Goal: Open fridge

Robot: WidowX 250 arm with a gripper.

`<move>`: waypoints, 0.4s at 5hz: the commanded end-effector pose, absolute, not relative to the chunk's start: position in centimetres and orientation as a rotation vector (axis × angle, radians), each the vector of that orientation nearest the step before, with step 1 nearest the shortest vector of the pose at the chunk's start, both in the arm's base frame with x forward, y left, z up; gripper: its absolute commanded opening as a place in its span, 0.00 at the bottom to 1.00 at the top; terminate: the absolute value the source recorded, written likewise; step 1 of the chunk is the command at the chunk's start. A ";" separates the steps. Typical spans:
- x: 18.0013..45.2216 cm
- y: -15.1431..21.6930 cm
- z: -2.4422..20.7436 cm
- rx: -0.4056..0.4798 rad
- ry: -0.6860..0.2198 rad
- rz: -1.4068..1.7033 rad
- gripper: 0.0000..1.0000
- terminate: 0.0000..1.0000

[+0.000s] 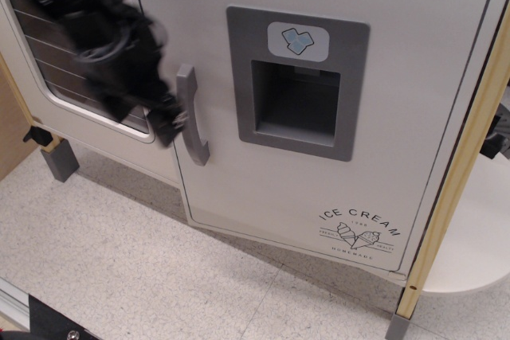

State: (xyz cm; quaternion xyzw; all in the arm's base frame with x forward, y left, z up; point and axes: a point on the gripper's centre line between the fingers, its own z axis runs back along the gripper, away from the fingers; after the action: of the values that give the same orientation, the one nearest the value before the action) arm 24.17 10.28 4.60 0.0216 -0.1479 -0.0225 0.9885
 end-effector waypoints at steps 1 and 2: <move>25.0 16.7 3.6 0.134 -0.283 0.231 1.00 0.00; 27.5 19.8 4.6 0.111 -0.298 0.489 1.00 0.00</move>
State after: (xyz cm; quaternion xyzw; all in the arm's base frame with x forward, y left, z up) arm 27.34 19.25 2.81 0.0459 -0.1241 0.2541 0.9581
